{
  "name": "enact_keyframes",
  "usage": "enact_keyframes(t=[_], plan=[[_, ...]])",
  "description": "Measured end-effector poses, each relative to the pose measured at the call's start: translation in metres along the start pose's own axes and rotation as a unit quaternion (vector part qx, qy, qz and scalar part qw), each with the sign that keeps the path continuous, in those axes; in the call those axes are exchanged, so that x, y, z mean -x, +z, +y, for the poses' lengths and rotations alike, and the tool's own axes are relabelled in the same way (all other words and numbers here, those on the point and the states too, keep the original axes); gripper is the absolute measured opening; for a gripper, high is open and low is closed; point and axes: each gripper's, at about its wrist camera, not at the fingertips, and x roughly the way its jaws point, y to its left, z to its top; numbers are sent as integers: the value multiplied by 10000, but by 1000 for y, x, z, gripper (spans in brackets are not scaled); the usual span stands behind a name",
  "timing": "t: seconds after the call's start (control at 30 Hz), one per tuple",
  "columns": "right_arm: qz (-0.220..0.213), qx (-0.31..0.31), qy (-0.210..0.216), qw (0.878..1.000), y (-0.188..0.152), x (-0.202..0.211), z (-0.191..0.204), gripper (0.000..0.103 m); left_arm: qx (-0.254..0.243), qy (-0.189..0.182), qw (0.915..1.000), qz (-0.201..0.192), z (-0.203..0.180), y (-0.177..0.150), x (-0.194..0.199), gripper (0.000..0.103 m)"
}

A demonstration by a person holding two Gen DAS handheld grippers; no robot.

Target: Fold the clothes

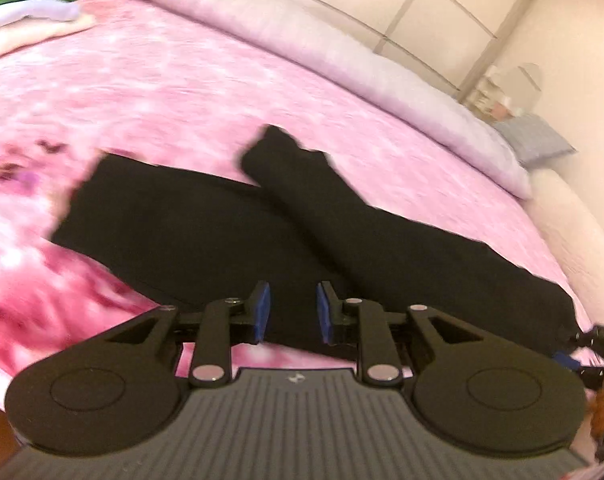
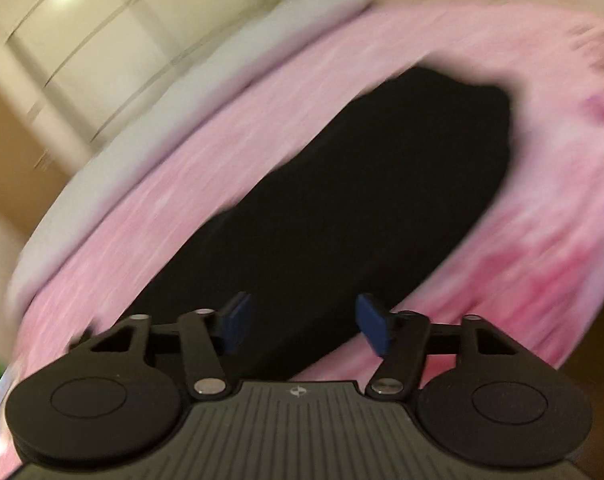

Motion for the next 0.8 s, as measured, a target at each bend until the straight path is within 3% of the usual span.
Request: enact_keyframes(t=[0.1,0.23,0.27,0.33,0.37,0.4,0.47,0.57,0.7,0.8], plan=[[626,229,692,9954,-24,-36,51,44,-108,217,9996,166,19,17,-17,22],[1354,409,988,9850,-45,-84,100,39,-84,654,9974,296,53,30,-42,20],[1540,421,1006,9820,-49,-97,110,38,28,690,9971,311,64,37,-48,10],[1761,390,1020,9783,-54,-115,123,37,264,599,9971,385,77,48,-50,9],[1825,349,1056,9769,-53,-123,128,37,258,586,9971,414,78,49,-49,13],[1889,308,1092,9754,-53,-131,133,37,253,572,9971,444,78,49,-48,26],[1959,116,1238,9727,-41,-148,138,39,242,546,9969,503,79,51,-46,35],[1971,-420,1598,9664,-36,-165,138,40,225,506,9967,591,80,54,-43,35],[2045,-1369,2320,9411,-30,-194,135,40,203,453,9962,709,81,57,-39,35],[1860,-1036,2252,9508,-19,-215,155,42,310,450,9962,674,85,62,-33,36]])
